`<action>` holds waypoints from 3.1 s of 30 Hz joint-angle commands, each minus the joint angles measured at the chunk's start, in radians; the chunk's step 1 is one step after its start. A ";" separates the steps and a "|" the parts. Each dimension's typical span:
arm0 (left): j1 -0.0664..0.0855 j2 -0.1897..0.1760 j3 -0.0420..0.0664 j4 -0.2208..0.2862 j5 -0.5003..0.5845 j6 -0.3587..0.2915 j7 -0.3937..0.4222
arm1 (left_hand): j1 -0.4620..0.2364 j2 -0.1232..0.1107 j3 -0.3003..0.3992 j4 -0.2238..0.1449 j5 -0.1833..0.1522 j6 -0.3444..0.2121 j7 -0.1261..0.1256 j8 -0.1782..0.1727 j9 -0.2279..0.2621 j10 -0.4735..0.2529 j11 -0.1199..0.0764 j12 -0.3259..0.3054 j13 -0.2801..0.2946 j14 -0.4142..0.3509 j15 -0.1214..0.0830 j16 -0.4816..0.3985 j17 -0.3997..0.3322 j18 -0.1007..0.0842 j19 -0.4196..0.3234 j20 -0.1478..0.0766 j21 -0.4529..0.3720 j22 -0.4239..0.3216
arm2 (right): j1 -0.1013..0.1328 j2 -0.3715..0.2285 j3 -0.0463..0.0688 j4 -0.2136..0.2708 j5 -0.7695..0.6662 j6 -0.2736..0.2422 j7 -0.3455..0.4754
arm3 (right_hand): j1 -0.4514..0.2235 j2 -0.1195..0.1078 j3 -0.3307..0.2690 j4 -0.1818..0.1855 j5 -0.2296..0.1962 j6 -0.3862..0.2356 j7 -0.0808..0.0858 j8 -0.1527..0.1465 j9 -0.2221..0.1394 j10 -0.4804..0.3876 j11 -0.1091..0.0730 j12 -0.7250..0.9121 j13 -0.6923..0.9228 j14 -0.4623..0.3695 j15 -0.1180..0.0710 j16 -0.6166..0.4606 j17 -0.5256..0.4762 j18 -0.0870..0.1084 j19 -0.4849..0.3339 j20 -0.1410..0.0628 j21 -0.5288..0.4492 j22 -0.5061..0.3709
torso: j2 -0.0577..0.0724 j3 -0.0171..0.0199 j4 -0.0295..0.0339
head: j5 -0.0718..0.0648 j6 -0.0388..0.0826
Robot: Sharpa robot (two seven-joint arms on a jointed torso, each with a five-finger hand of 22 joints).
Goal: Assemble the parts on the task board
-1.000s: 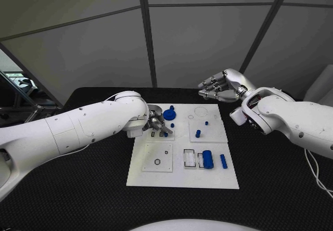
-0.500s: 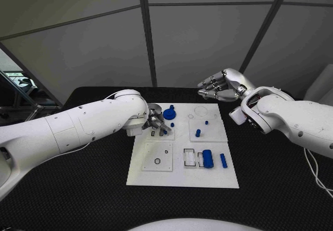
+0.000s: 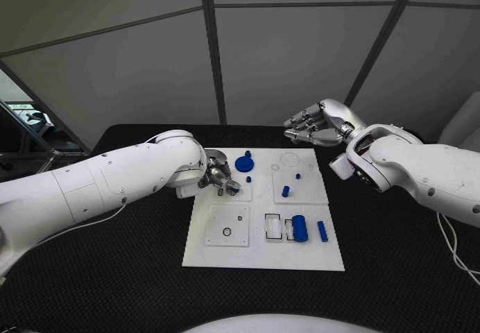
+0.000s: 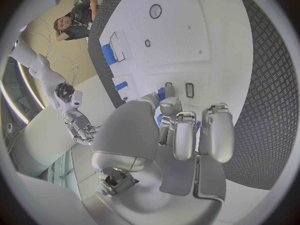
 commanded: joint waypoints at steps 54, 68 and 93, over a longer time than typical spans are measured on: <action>0.002 -0.051 -0.024 0.078 -0.091 -0.085 0.000 | -0.252 -0.103 0.471 -0.306 0.157 0.007 -0.008 0.076 0.079 0.041 -0.009 0.021 0.005 0.097 -0.007 -0.001 0.232 -0.002 0.015 -0.002 -0.005 0.024 | 0.002 0.012 0.000 -0.019 -0.012 0.033 -0.013 | -0.025 -0.002 -0.013 0.002 0.003 -0.007 0.002 -0.006 -0.002 -0.011 0.005 -0.003 0.000 -0.008 0.007 -0.003 -0.008 0.002 0.007 0.005 -0.015 -0.008 | 0.003 -0.0005 -0.0027 | 0.018 -0.014; 0.001 -0.044 -0.025 0.070 -0.092 -0.059 -0.001 | -0.254 -0.104 0.471 -0.308 0.160 0.008 -0.009 0.077 0.079 0.043 -0.009 0.024 0.009 0.097 -0.007 0.000 0.233 -0.002 0.016 -0.002 -0.003 0.027 | 0.002 0.014 0.000 -0.018 -0.012 0.036 -0.013 | -0.027 -0.001 -0.014 0.002 0.003 -0.007 0.002 -0.006 -0.002 -0.011 0.005 -0.003 0.000 -0.008 0.007 -0.003 -0.009 0.002 0.007 0.005 -0.017 -0.009 | 0.002 0.0000 -0.0028 | 0.019 -0.019; -0.001 -0.031 -0.033 0.055 -0.092 -0.009 -0.007 | -0.257 -0.103 0.471 -0.309 0.162 0.009 -0.009 0.077 0.079 0.043 -0.009 0.023 0.007 0.097 -0.007 -0.001 0.233 -0.002 0.016 -0.002 -0.004 0.026 | 0.002 0.014 0.000 -0.014 -0.018 0.038 -0.011 | -0.029 0.000 -0.015 0.003 0.004 -0.008 0.002 -0.006 -0.002 -0.012 0.005 -0.002 0.000 -0.009 0.007 -0.003 -0.010 0.002 0.008 0.006 -0.018 -0.010 | 0.001 0.0004 -0.0024 | 0.015 -0.025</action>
